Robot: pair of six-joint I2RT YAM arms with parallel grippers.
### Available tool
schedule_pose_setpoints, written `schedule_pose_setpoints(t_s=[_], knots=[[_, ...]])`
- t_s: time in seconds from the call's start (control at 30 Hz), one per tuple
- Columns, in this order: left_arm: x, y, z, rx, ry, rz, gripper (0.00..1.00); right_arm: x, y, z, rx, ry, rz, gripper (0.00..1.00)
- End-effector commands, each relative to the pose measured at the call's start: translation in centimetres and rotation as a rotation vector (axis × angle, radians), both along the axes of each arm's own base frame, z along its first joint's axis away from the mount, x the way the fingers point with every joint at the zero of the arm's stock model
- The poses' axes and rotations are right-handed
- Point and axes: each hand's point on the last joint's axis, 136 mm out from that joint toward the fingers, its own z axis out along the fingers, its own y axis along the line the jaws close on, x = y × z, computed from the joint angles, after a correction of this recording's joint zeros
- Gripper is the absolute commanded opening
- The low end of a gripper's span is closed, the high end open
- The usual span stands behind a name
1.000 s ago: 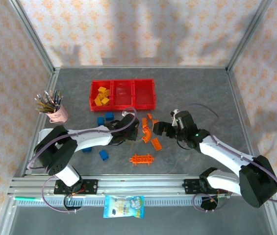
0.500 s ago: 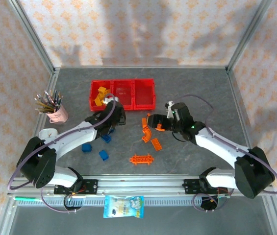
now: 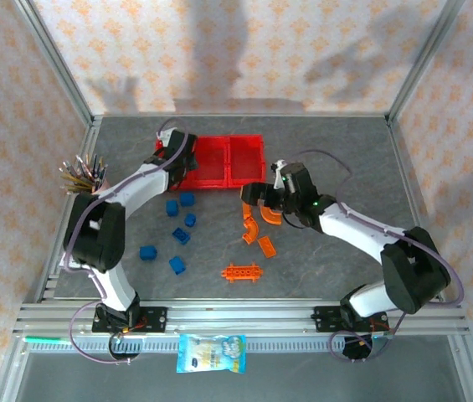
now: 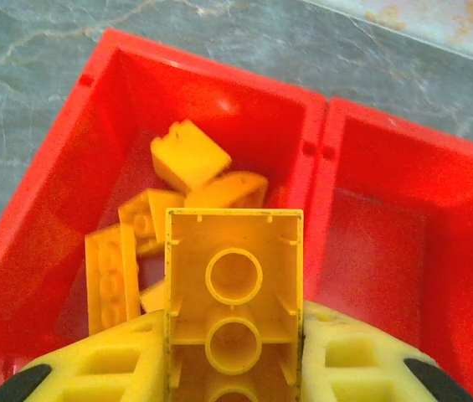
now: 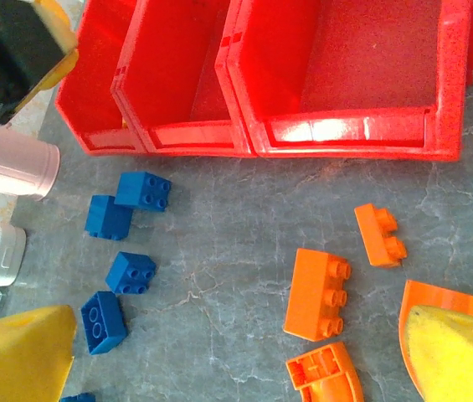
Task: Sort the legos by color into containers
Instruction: Place the lego in the container.
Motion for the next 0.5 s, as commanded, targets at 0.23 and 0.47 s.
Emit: schedule_pose_setpoints(t_s=[0.23, 0.47], knots=[[3.2, 2.5, 0.8, 0.071, 0.018, 0.053, 0.45, 1.1, 0.3, 1.7, -0.009, -0.061, -0.003, 1.0], [2.5, 2.2, 2.3, 0.047, 0.001, 0.034, 0.6, 0.8, -0.5, 1.9, -0.02, -0.067, -0.013, 1.0]])
